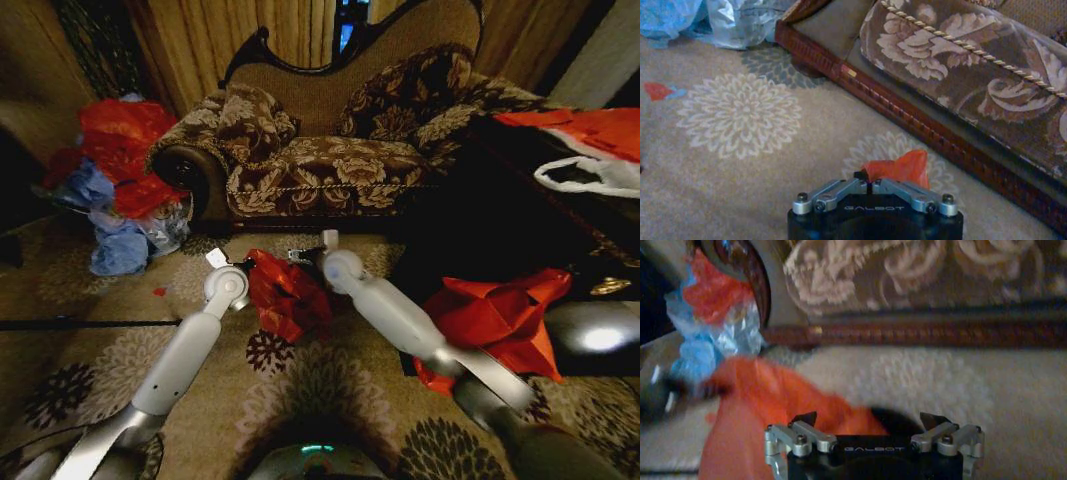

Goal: Place a garbage bag over the trash bin.

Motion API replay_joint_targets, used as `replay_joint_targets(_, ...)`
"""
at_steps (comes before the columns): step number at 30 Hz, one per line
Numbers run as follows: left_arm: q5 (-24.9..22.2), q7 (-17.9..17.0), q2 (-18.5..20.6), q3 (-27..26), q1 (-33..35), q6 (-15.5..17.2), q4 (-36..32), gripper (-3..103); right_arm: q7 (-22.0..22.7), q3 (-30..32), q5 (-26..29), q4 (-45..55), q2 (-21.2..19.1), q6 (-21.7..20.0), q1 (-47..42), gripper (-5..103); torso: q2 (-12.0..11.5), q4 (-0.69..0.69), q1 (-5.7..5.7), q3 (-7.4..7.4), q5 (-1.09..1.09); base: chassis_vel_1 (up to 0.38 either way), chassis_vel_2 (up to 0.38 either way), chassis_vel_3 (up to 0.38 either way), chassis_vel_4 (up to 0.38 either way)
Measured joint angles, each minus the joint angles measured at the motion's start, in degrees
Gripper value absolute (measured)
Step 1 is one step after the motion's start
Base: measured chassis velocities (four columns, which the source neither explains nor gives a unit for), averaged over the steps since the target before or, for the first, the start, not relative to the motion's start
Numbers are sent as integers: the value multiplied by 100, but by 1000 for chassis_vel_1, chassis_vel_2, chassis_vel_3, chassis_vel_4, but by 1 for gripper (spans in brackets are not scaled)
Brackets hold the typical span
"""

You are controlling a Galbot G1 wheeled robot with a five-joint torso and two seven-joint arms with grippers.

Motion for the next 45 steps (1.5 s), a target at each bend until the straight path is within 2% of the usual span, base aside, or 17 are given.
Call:
replay_joint_targets(1, 0, 0, 0, 0, 0, 0, 0, 0, 0, 0, 0, 0, 0, 0, 0, 100, 0, 0, 0, 0, 0, 0, 0, 0, 0)
replay_joint_targets(3, -32, -18, -24, 47, -69, 0, 60, 0, -10, 228, 14, 516, -421, -33, -692, 100, 0, -1, 0, 0, 0, 0, 0, 0, 0)
replay_joint_targets(6, -34, -25, -48, 75, -109, 0, 133, 0, -99, 537, -54, 799, -652, -41, -1285, 100, 0, -1, 0, 0, 0, 0, 0, 0, 0)
replay_joint_targets(10, -27, -20, -51, 122, -136, -1, 205, 0, -280, 938, -182, 916, -754, -42, -1986, 100, 0, -1, 0, 0, 0, 0, 0, 0, 0)
replay_joint_targets(14, -16, -15, -48, 175, -146, -6, 238, 0, -289, 1376, -111, 671, -450, 38, -2494, 100, 0, 1, 0, 0, 0, 0, 0, 0, 0)
replay_joint_targets(17, -16, -26, -39, 230, -169, -22, 258, 0, -255, 1644, 267, 383, -131, 194, -2625, 100, 0, 1, 0, 0, -2, 0, 0, 0, 0)
replay_joint_targets(22, -16, -53, -74, 294, -229, -35, 325, 0, -268, 1827, 669, 202, 149, 354, -2694, 100, 0, 2, 0, 0, -3, 0, 0, 0, 0)
replay_joint_targets(25, -12, -68, -111, 327, -259, -38, 369, 0, -340, 1829, 694, 161, 236, 399, -2696, 95, 0, 1, 0, 1, -4, 0, 0, 0, 0)
replay_joint_targets(29, 12, -78, -178, 396, -285, -49, 419, 0, -440, 1773, 667, 19, 514, 502, -2590, 79, 0, 1, 1, 1, -4, 0, 0, 0, 0)
replay_joint_targets(33, 27, -79, -209, 401, -286, -55, 437, 0, -449, 1754, 600, -83, 628, 584, -2491, 75, -1, 1, 1, 1, -3, 0, 0, 0, 0)
replay_joint_targets(35, 45, -75, -231, 402, -281, -58, 448, 0, -453, 1752, 587, -137, 719, 642, -2367, 67, -1, 1, 1, 1, -3, 0, 0, 0, 0)
replay_joint_targets(36, 79, -61, -245, 398, -272, -62, 459, 0, -452, 1748, 600, -144, 747, 650, -2276, 59, -1, 1, 1, 1, -4, 0, 0, 0, 0)
replay_joint_targets(40, 112, -42, -266, 384, -259, -75, 476, 0, -450, 1704, 606, -153, 759, 652, -2168, 55, -1, 1, 1, 1, -3, 0, 0, 0, 0)
replay_joint_targets(42, 121, -33, -276, 367, -256, -80, 480, 0, -454, 1660, 595, -167, 765, 653, -2113, 47, -1, 1, 1, 1, -3, 0, 0, 0, 0)
replay_joint_targets(43, 122, -30, -277, 362, -255, -81, 481, 0, -457, 1641, 590, -172, 772, 653, -2103, 47, -1, 1, 1, 1, -3, 0, 0, 0, 0)
replay_joint_targets(44, 123, -24, -278, 352, -255, -83, 483, 0, -462, 1603, 569, -179, 786, 653, -2097, 39, -1, 1, 1, 1, -3, 0, 0, 0, 0)
replay_joint_targets(45, 123, -24, -278, 352, -255, -83, 483, 0, -462, 1603, 569, -179, 786, 653, -2097, 39, -1, 1, 1, 1, -3, 0, 0, 0, 0)
